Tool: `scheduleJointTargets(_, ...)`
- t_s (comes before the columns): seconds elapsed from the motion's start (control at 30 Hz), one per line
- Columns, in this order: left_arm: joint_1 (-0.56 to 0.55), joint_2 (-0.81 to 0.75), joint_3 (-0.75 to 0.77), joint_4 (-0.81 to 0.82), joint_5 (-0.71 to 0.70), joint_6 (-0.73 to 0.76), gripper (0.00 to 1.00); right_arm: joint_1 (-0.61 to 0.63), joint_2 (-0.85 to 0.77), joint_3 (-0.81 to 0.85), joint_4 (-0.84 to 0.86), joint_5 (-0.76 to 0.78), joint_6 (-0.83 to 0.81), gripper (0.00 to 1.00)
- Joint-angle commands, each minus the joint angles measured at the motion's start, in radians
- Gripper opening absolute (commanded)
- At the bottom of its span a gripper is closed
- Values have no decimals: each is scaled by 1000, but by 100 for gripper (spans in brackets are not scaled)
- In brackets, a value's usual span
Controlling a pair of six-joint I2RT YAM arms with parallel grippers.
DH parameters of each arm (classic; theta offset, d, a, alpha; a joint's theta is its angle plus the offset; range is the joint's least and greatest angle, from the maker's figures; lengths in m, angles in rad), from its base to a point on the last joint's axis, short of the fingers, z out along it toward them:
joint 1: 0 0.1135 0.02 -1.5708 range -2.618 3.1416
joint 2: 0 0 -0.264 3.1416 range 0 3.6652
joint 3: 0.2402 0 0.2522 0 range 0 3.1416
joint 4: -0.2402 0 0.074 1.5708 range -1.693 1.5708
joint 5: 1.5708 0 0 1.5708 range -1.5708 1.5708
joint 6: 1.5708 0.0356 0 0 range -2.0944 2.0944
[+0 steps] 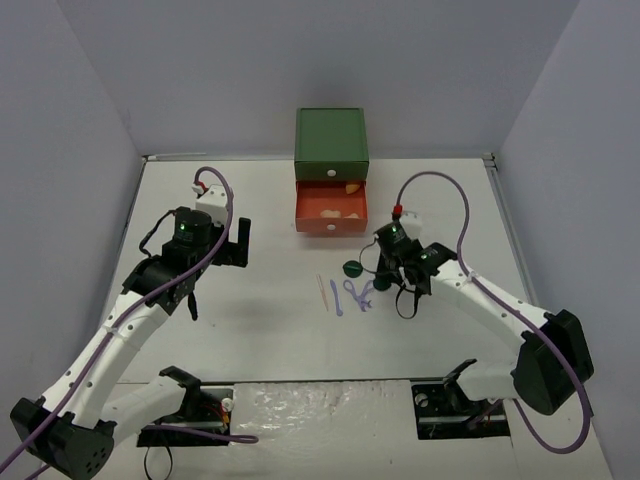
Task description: Organize the makeup
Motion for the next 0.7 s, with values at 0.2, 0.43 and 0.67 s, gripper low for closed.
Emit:
scheduleJointTargets(0.2,10,-4,21,54,-26,-8,97,14,329,545,291,30,-378,0)
scheduleJointTargets(0.43,10,4,21,53,-36,-5,97,1,508,704,412,-3,-475,30)
scheduleJointTargets(0.67,10,1,20,54,-32,-5,97,2,528,748,401,-19,-522,71)
